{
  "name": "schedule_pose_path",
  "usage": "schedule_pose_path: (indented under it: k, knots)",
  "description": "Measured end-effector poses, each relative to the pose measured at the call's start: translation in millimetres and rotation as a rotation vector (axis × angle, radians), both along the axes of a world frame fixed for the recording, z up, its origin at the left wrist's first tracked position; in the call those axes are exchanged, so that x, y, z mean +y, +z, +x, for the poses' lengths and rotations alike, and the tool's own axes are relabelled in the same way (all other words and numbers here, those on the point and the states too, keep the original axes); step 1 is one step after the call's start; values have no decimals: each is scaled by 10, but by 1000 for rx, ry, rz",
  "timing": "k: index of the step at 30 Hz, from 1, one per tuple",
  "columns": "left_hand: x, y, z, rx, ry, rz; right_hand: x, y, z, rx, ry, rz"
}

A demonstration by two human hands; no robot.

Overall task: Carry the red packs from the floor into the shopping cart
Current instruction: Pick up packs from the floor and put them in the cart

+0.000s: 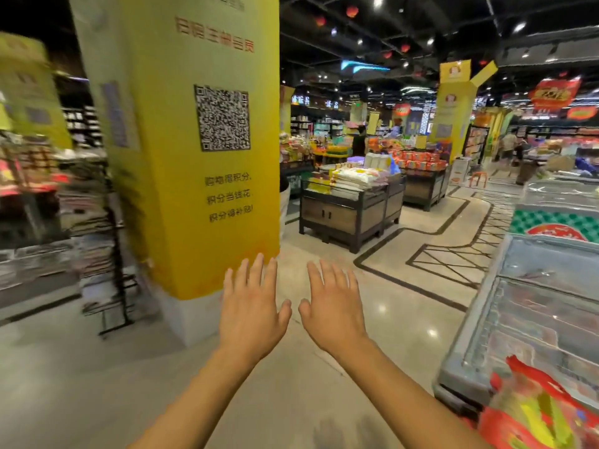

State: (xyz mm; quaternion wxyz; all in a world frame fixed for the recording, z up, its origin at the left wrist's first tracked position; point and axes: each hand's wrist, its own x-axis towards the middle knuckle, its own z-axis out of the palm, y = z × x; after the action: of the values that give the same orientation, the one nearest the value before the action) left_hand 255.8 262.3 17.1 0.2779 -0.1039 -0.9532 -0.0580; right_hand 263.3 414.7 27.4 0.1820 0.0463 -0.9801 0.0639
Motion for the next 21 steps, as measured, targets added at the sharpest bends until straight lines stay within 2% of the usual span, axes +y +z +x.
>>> schedule_pose_path:
  k: [11, 21]
  knots:
    - [-1552, -76, -412, -85, 511, -7, -1677, -84, -1154, -37, 482, -8]
    - [-2395, -165, -104, -151, 964, 22, -2971, -226, -1479, -108, 922, -10]
